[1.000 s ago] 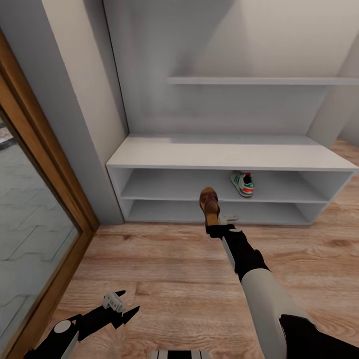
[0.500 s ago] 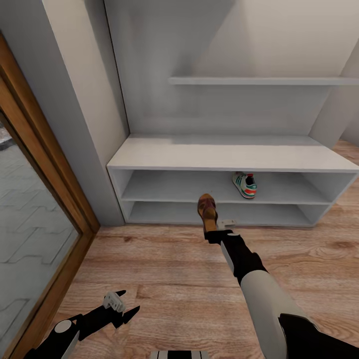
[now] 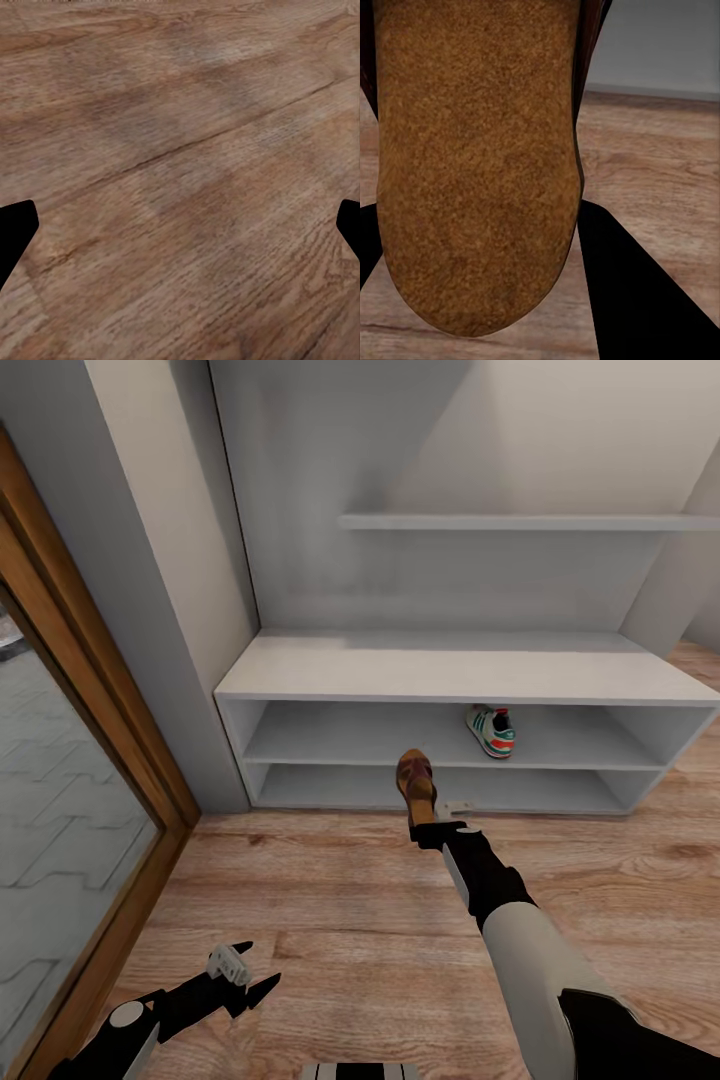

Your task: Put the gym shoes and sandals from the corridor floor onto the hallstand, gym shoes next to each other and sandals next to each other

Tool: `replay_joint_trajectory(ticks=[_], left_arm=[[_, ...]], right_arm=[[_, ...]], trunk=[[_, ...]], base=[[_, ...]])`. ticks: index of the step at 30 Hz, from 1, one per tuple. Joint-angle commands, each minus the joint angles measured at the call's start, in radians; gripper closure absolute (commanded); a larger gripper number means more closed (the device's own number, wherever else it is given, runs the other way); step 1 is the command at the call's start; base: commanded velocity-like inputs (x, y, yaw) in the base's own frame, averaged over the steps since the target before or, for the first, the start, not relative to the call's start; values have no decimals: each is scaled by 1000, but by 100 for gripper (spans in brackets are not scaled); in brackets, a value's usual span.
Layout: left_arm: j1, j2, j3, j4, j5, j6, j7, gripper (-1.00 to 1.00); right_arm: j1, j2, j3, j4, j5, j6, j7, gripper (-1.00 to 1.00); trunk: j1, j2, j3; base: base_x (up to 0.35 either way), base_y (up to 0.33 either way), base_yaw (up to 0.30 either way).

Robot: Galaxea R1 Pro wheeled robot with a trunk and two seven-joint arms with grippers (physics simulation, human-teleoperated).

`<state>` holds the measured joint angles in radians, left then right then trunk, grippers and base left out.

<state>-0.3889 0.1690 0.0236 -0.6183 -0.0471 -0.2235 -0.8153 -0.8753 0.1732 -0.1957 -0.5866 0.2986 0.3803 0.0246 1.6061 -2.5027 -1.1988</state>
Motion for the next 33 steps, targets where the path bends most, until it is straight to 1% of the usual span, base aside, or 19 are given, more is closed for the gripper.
replay_joint_trajectory(ticks=[1, 7, 9, 10, 12, 14, 17, 21, 27, 33], left_arm=[[-1, -1, 2, 0, -5, -6, -4, -100], [-1, -15, -5, -32, -5, -7, -8, -100], [1, -16, -36, -58, -5, 2, -25, -100], [0, -16, -46, -63, -5, 8, -33, -100], [-3, -14, -75, -85, -4, 51, -72, -100], [-4, -11, -85, -107, -5, 92, -103, -100], [-3, -5, -91, -151, -2, 138, -149, -100], [-2, -3, -92, -186, -2, 158, -179, -100], [0, -7, -91, -197, -3, 167, -188, -100], [4, -9, -88, -198, -2, 168, -189, -100]], right_arm=[[0, 1, -5, -1, 4, 5, 0, 100], [0, 1, -5, 1, 4, 5, 0, 100], [0, 1, -5, 1, 4, 5, 0, 100], [0, 1, -5, 1, 4, 5, 0, 100], [0, 1, -5, 1, 4, 5, 0, 100], [0, 1, -5, 1, 4, 5, 0, 100], [0, 1, -5, 1, 4, 5, 0, 100], [0, 1, -5, 0, 4, 5, 0, 100], [1, 1, -5, -2, 4, 5, 0, 100], [1, 1, -5, -3, 5, 6, 0, 100]], trunk=[[0, 0, -1], [0, 0, -7], [0, 0, -10], [0, 0, -11], [0, 0, -13], [0, 0, -16], [0, 0, -19], [0, 0, -23], [0, 0, -26], [0, 0, -27]], base=[[0, 0, 55], [0, 0, 122], [0, 0, 150], [0, 0, 154], [0, 0, 155], [0, 0, 156], [0, 0, 155], [0, 0, 146], [29, 1, 76], [204, 120, 8]])
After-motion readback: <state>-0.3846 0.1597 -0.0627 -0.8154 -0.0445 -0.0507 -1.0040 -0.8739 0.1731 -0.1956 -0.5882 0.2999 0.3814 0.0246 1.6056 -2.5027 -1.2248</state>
